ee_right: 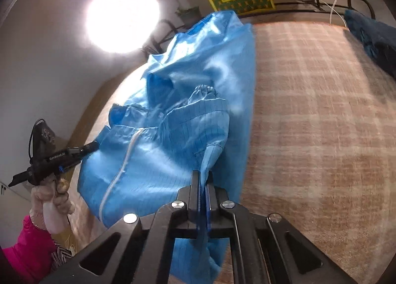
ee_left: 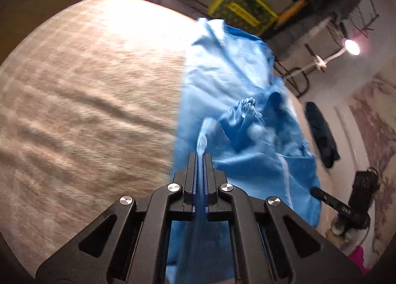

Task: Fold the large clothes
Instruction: 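Open both grippers and release the folded coat onto the bed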

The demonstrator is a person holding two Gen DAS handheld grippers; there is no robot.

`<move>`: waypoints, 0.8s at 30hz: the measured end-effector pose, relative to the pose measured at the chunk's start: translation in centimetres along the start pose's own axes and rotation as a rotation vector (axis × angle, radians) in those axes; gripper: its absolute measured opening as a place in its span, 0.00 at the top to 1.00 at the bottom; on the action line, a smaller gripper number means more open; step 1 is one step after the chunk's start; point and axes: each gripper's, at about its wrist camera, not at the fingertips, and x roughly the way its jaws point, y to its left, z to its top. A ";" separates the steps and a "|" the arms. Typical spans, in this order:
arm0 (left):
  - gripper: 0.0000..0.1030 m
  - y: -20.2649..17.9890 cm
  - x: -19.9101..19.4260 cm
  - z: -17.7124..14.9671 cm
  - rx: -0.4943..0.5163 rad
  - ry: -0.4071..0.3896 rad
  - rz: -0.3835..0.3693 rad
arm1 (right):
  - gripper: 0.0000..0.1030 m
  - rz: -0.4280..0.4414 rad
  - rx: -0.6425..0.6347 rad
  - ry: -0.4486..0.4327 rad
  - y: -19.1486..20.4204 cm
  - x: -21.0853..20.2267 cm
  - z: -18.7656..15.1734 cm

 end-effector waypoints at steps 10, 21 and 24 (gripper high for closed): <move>0.96 -3.1 -1.6 0.4 0.113 -0.065 -0.010 | 0.77 -0.095 -0.090 -0.084 2.0 -2.3 0.8; 0.93 -4.3 2.8 0.4 0.194 0.009 0.133 | 0.90 -0.120 -0.103 0.050 2.3 2.0 0.0; 0.93 -3.5 3.1 0.4 0.184 0.018 0.147 | 0.92 -0.137 -0.113 0.050 2.3 1.7 0.0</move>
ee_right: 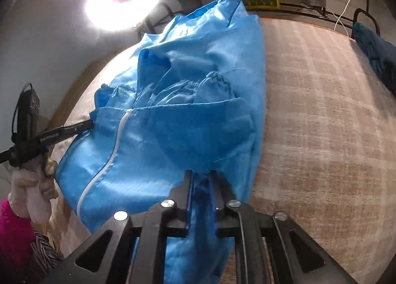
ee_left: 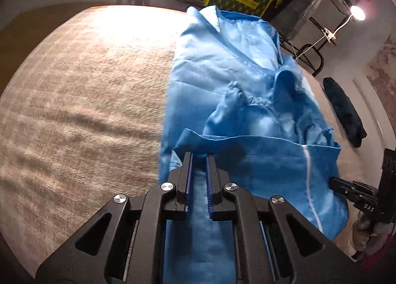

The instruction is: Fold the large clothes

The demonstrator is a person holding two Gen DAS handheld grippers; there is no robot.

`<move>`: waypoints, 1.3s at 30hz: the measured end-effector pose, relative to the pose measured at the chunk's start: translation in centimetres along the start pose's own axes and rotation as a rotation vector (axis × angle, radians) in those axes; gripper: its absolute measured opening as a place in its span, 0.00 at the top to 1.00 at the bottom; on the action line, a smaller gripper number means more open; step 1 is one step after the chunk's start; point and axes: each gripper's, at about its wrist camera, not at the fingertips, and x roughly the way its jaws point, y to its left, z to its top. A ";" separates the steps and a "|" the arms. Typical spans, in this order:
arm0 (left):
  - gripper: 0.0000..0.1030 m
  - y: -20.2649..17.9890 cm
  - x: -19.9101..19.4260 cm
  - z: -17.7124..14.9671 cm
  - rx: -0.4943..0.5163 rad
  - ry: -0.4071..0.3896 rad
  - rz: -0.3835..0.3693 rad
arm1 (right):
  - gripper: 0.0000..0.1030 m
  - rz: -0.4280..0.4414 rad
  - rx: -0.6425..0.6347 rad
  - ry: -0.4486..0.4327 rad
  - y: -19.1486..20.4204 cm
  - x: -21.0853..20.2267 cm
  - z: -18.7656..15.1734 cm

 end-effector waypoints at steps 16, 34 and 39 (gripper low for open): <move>0.74 -4.6 -13.7 -0.9 0.085 -0.207 -0.089 | 0.66 -0.041 0.045 -0.338 1.5 -14.3 -2.0; 0.57 -9.0 -27.2 1.7 0.117 -0.325 -0.144 | 0.44 -0.048 -0.107 -0.447 5.4 -28.9 -2.4; 0.57 -9.3 -26.2 5.9 0.165 -0.322 -0.114 | 0.58 -0.050 -0.147 -0.387 5.1 -25.5 1.4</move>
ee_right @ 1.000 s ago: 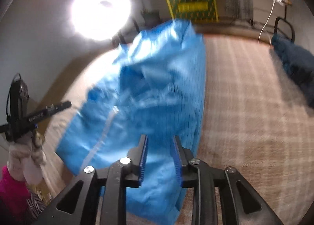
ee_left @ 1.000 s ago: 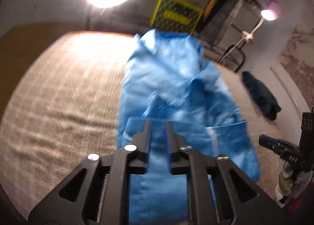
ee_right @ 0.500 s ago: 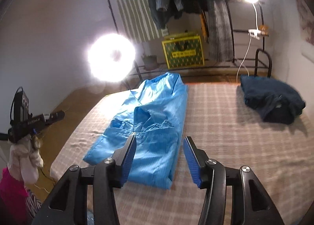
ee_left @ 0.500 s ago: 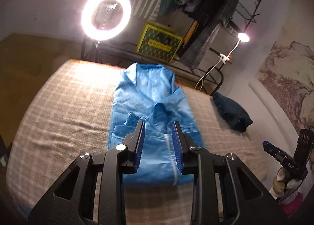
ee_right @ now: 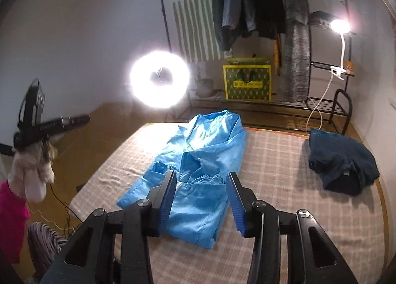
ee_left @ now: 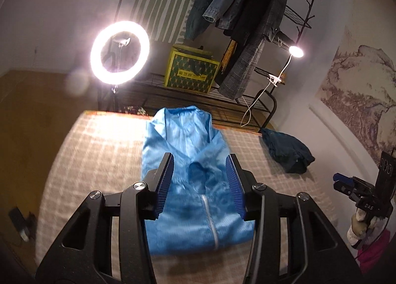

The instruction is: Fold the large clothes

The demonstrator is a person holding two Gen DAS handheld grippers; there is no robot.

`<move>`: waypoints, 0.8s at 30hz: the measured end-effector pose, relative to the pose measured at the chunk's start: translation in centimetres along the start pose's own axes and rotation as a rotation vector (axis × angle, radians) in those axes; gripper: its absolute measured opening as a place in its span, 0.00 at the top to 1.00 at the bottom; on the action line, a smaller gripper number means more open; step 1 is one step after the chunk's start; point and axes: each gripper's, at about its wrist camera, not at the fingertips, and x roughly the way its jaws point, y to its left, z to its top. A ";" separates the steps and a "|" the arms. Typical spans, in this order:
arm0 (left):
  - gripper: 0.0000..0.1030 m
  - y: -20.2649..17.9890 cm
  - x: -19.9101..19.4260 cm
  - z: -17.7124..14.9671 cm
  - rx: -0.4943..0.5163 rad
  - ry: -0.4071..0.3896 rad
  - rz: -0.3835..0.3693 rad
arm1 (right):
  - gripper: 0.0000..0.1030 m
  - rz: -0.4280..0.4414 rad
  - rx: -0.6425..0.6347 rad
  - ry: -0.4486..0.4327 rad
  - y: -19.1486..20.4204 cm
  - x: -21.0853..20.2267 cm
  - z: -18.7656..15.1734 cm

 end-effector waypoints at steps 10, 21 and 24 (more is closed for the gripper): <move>0.42 3.0 13.6 8.1 0.029 0.099 -0.021 | 0.42 0.023 -0.007 0.064 -4.5 12.7 8.0; 0.39 10.7 37.1 11.8 -0.017 0.288 -0.073 | 0.36 0.095 0.089 0.150 -14.2 33.6 13.3; 0.39 13.3 43.4 11.6 -0.040 0.350 -0.093 | 0.36 0.105 0.129 0.166 -16.3 39.6 14.4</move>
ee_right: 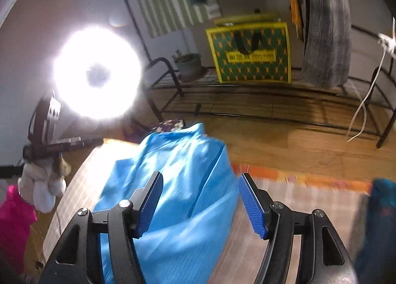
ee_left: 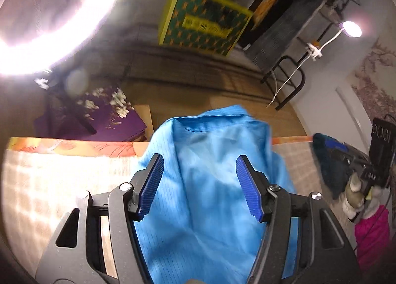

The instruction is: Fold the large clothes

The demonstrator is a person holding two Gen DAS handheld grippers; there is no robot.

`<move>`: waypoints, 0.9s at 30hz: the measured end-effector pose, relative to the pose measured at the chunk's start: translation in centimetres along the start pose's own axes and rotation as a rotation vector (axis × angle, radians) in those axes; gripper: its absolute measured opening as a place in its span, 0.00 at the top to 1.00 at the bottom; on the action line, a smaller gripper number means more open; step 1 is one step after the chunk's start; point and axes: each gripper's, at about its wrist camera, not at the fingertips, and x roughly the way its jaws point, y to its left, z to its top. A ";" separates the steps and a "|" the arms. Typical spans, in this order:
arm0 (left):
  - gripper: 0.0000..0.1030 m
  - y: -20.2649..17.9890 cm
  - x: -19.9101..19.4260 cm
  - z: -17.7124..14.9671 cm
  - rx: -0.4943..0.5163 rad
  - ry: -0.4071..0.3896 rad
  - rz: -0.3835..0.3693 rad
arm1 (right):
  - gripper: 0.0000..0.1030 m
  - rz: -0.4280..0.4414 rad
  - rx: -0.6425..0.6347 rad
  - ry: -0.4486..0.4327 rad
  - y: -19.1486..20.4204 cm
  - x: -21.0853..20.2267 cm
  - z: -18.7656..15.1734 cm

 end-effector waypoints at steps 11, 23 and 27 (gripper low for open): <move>0.39 4.7 10.4 2.3 -0.097 0.116 -0.100 | 0.36 0.112 0.006 0.073 -1.3 11.4 2.9; 0.98 3.3 9.7 2.2 -0.018 0.042 -0.039 | 0.97 0.044 -0.146 0.142 1.9 14.2 2.7; 0.99 1.6 6.0 2.3 0.012 -0.046 -0.050 | 1.00 0.028 -0.153 0.083 2.7 11.6 3.2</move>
